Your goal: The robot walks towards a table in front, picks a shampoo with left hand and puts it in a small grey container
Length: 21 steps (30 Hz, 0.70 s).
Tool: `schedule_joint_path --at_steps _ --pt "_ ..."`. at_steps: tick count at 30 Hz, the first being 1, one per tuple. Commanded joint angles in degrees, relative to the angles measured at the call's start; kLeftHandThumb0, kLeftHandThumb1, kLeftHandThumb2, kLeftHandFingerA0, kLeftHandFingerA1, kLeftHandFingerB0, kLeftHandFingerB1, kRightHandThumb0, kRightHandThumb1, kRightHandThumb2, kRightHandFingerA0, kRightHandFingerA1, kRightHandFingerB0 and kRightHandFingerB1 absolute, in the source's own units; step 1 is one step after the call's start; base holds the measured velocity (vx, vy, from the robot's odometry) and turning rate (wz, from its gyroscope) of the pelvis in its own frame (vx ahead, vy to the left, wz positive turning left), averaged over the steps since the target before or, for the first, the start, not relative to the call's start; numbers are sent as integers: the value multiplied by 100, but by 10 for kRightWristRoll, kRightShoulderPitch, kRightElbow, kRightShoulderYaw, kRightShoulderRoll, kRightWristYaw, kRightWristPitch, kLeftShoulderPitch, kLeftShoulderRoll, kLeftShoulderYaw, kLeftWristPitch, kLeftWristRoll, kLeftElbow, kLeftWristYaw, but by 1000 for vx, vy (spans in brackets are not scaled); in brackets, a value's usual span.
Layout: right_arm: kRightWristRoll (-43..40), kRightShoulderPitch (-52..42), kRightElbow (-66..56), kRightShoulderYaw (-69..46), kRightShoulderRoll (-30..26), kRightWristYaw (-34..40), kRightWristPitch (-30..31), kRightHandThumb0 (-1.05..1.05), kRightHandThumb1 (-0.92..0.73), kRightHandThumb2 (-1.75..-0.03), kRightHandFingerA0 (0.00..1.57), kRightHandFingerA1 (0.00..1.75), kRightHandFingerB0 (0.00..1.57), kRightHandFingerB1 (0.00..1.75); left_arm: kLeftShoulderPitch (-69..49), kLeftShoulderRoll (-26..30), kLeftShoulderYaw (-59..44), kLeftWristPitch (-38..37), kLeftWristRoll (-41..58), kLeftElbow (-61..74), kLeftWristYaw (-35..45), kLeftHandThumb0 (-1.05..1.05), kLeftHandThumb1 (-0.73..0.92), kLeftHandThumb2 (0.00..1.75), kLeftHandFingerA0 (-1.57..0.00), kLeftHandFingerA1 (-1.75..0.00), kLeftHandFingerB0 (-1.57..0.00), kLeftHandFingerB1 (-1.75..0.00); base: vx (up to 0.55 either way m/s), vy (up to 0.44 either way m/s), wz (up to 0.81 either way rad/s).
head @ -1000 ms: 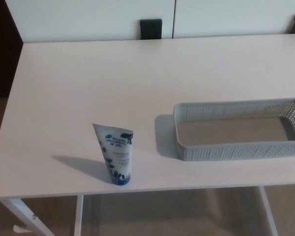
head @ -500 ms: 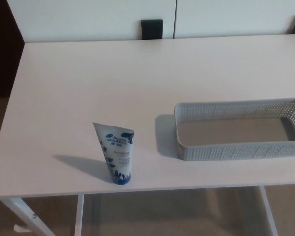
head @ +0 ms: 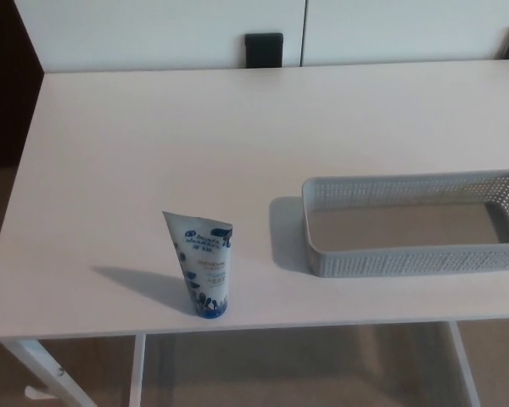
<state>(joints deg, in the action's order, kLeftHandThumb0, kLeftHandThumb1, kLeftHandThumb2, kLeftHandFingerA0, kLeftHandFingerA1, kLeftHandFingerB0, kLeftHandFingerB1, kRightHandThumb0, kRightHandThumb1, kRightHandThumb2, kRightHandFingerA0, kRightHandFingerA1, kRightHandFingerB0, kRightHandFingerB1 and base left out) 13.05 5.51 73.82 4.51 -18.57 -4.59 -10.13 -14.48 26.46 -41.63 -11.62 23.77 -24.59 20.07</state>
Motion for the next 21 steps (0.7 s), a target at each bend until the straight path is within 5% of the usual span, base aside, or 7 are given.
schedule_joint_path --at_steps 1,6,21 --pt "-5 7 2 -7 -11 -3 23 -26 -69 -61 70 45 55 40 39 86 18 191 164 257 54 -21 50 56 -16 -31 -14 -28 0 0 0" --pt "-5 1 2 -7 -8 -2 20 -26 -69 -60 67 44 54 39 66 93 62 197 138 296 62 -29 47 58 -7 -32 -8 -18 0 0 0" --pt "-2 -17 -5 -3 -2 3 12 -30 -69 -61 69 45 57 40 135 34 285 246 22 394 0 -24 47 59 -7 -33 -10 -25 0 0 0"
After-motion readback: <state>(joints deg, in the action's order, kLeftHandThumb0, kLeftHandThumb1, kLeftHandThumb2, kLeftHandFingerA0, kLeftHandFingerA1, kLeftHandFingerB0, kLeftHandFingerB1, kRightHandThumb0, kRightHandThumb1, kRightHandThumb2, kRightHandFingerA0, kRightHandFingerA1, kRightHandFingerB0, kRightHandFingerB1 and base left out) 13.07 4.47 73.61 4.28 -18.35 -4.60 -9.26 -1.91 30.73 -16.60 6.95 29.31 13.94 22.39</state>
